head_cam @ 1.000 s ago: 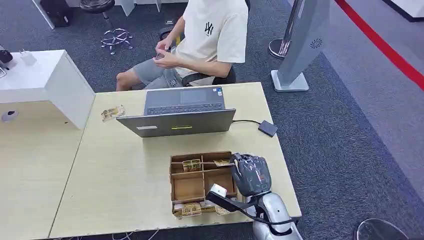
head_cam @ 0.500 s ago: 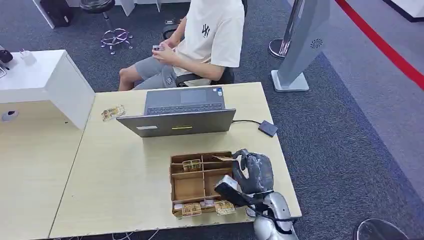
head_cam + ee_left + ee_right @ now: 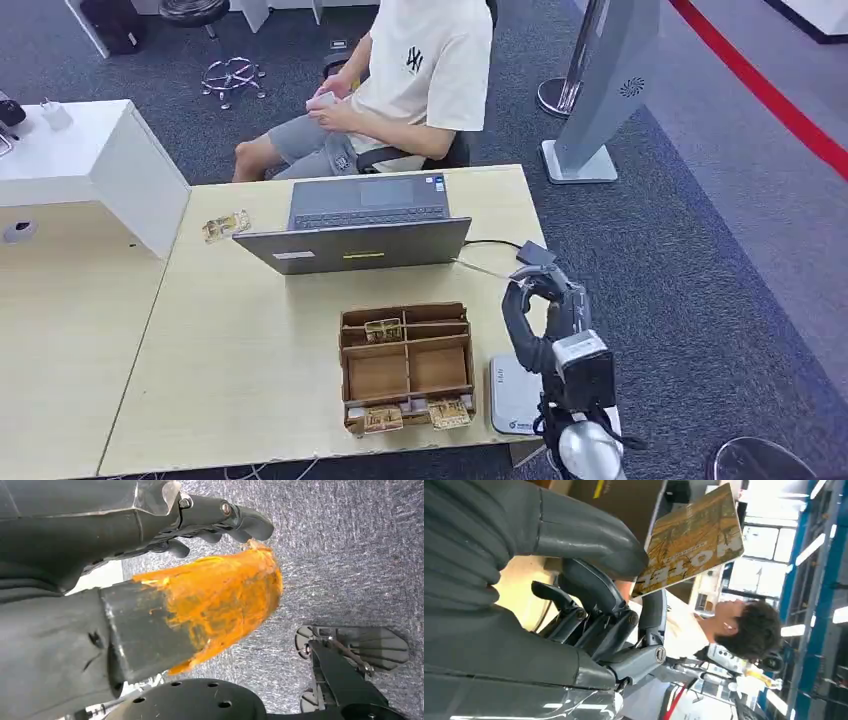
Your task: Pass the card to the sensor for recognition and then transmit it.
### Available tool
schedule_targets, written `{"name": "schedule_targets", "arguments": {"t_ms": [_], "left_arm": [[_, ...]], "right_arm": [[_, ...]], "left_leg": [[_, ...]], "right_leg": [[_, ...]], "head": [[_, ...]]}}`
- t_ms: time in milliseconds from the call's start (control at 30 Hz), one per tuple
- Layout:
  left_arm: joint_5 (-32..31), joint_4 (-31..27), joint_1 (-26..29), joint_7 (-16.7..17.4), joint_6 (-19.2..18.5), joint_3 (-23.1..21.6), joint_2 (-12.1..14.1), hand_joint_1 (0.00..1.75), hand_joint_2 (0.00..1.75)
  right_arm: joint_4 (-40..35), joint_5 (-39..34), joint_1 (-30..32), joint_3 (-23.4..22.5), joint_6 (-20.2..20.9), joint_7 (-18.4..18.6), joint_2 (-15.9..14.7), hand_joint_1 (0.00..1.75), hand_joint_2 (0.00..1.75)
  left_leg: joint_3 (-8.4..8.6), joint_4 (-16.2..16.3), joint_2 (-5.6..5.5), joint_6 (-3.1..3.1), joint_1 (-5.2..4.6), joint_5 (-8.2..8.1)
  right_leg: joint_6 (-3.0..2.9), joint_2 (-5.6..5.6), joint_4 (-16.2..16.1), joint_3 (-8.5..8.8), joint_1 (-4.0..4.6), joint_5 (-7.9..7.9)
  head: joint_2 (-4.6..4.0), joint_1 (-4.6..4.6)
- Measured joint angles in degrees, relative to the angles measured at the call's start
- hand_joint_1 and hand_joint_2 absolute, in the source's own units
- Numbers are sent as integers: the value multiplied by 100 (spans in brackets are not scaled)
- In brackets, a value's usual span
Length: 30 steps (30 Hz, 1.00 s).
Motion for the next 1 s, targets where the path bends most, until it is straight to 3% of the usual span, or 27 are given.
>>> {"name": "schedule_targets", "arguments": {"t_ms": [533,800,1000], "left_arm": [[-20,0,-3,-17,22,99,0,0,0],[-153,0,-9,-4,13,99,-2,0,0],[-271,0,-22,2,-7,99,-4,0,0]], "right_arm": [[-216,109,48,-83,147,-103,0,175,175],[-207,1817,-231,309,-802,43,0,175,175],[-94,2806,-700,832,-1215,356,-4,175,175]], "left_leg": [[0,0,0,0,0,0],[0,0,1,0,0,1],[1,0,2,-1,1,2]], "right_leg": [[0,0,0,1,0,0],[0,0,0,1,0,1],[-1,1,1,2,0,1]], "head": [[0,0],[0,0],[0,0]]}}
